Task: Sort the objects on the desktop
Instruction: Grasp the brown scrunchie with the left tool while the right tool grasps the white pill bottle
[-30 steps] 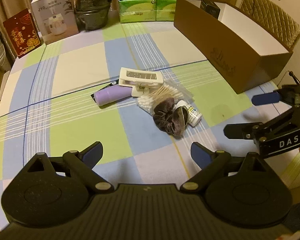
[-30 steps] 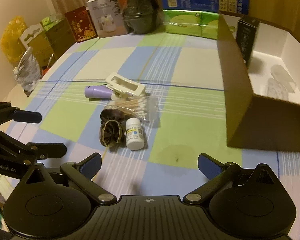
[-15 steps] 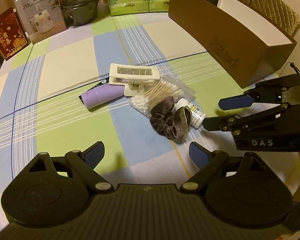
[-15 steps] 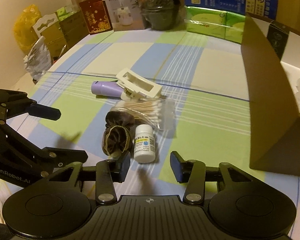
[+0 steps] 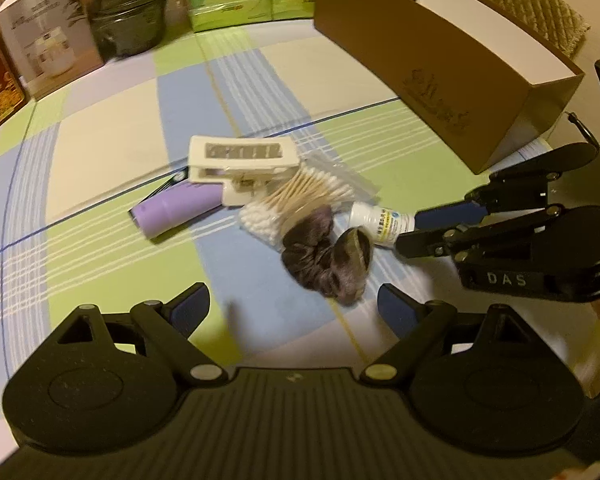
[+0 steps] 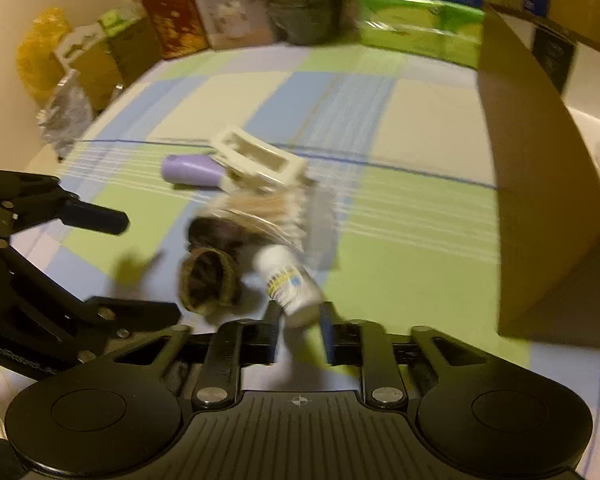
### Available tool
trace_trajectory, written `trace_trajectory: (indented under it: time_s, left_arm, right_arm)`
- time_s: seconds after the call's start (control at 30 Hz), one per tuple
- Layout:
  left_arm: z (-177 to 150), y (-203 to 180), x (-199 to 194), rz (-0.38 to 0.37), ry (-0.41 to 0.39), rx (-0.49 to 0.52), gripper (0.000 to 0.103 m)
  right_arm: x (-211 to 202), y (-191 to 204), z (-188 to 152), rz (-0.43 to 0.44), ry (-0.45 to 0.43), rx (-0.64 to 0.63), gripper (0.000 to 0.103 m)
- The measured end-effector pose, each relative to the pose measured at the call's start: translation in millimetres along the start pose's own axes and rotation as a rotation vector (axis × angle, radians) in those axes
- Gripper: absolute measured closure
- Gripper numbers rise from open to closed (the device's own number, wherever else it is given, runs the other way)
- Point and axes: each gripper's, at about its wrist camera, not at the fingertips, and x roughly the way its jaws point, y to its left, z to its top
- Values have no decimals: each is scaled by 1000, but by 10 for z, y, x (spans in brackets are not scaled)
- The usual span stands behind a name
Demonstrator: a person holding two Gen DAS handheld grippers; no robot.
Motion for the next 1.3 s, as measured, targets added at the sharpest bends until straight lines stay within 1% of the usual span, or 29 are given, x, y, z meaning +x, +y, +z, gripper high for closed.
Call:
trace_trajectory:
  time_s: [0.03, 0.07, 0.1, 0.17, 0.23, 0.27, 0.3, 0.33, 0.37, 0.4, 0.43, 0.47, 0.5, 0.57, 0.7, 0.87, 1.03, 1.3]
  left_arm:
    - [16, -8, 19, -7, -3, 8, 16]
    - [30, -20, 39, -15, -6, 17, 21]
    - [42, -34, 63, -22, -7, 23, 23]
    - [72, -57, 119, -31, -10, 34, 24]
    - [102, -81, 173, -30, -15, 44, 29]
    - [117, -89, 196, -31, -19, 46, 33]
    - [130, -94, 215, -33, -22, 44, 33]
    - [146, -100, 237, -38, -24, 42, 33]
    - [158, -107, 259, -39, -26, 42, 34]
    - [169, -109, 279, -37, -26, 42, 40]
    - [178, -108, 303, -39, -23, 41, 44]
    - [183, -104, 324, -46, -19, 36, 55]
    - [185, -98, 339, -56, -15, 29, 63]
    - [179, -94, 339, -71, -18, 26, 68]
    - [131, -37, 270, -72, -23, 30, 76]
    - [42, 142, 166, -42, -20, -26, 79]
    - [-42, 318, 87, -16, -14, -77, 80]
    - [-104, 320, 19, -10, -7, -94, 80]
  right_arm:
    - [1, -40, -19, -19, 14, 15, 90]
    - [0, -82, -38, -27, 22, 33, 90]
    - [-8, -122, -52, -25, 26, 47, 90]
    - [-40, -190, -83, -25, 24, 72, 90]
    - [-83, -214, -107, -27, 16, 80, 88]
    - [-99, -221, -111, -19, 16, 87, 84]
    - [-115, -235, -115, -14, 11, 96, 79]
    - [-128, -236, -115, -16, 6, 100, 63]
    - [-139, -236, -113, -21, 0, 102, 50]
    - [-153, -231, -111, -27, -9, 101, 49]
    - [-160, -222, -105, -29, -16, 99, 48]
    - [-154, -211, -94, -27, -16, 97, 48]
    - [-151, -206, -89, -24, -14, 98, 48]
    - [-141, -200, -83, -18, -16, 99, 47]
    - [-117, -158, -63, -4, -17, 87, 47]
    - [-86, -94, -5, 13, -27, 64, 45]
    - [-13, -9, 62, 12, -27, 23, 44]
    - [164, 134, 140, -22, -44, -59, 45]
